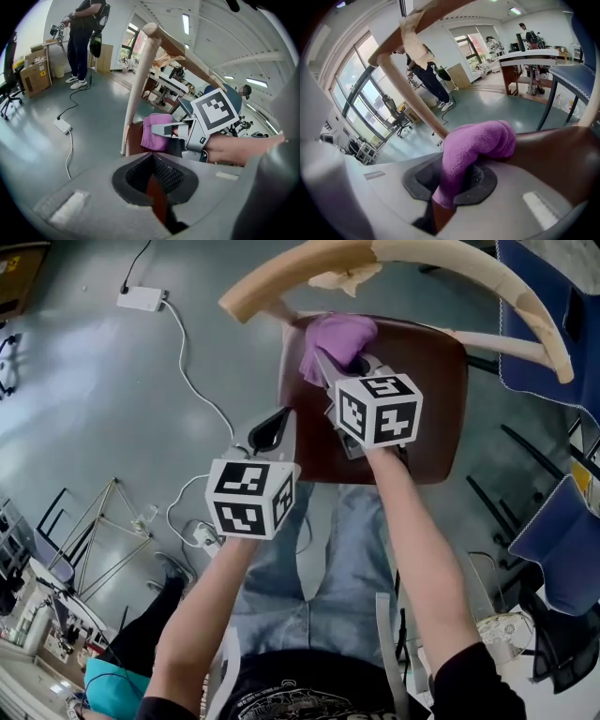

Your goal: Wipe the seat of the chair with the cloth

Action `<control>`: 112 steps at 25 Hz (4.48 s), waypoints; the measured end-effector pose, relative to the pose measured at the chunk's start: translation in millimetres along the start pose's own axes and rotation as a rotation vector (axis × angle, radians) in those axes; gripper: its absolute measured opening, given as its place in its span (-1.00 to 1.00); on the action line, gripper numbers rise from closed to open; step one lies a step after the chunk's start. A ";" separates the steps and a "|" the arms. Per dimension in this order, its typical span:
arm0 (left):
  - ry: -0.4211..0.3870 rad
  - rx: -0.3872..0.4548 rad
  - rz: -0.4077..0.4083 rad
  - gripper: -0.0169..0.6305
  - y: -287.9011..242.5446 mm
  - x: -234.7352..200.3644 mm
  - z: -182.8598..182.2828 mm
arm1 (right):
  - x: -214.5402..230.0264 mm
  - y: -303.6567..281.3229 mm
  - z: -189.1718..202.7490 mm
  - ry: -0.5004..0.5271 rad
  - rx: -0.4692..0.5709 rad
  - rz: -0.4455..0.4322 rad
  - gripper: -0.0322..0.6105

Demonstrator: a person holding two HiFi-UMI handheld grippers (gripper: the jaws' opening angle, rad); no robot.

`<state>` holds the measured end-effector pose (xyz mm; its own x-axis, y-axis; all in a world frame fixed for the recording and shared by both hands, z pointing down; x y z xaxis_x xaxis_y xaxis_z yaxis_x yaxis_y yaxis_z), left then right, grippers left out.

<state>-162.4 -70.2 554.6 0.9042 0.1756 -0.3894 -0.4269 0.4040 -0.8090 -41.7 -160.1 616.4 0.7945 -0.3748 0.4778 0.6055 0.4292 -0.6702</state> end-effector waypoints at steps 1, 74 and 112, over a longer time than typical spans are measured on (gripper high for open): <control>-0.001 -0.002 0.001 -0.96 -0.8 4.3 1.7 | 4.9 3.6 -0.2 -0.004 0.004 0.004 -0.71; 0.068 -0.061 -0.010 -0.96 16.6 -14.7 71.5 | -76.0 47.4 107.9 0.054 -0.157 -0.035 -0.71; 0.029 -0.060 0.031 -0.96 -44.4 171.8 100.2 | 147.9 234.4 146.1 -0.005 -0.146 0.179 -0.71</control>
<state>13.4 32.0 567.7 0.8901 0.1603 -0.4266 -0.4555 0.3438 -0.8212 224.4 5.1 612.9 0.8891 -0.2989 0.3467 0.4422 0.3649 -0.8193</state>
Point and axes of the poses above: the fingertips, and each gripper's own axes: y backward along the fingers, x to its right, z out of its underside, the point moved 7 cm from there along y, backward along the fingers, and after that the axes turned 3 degrees about y, right-handed, at the moved point
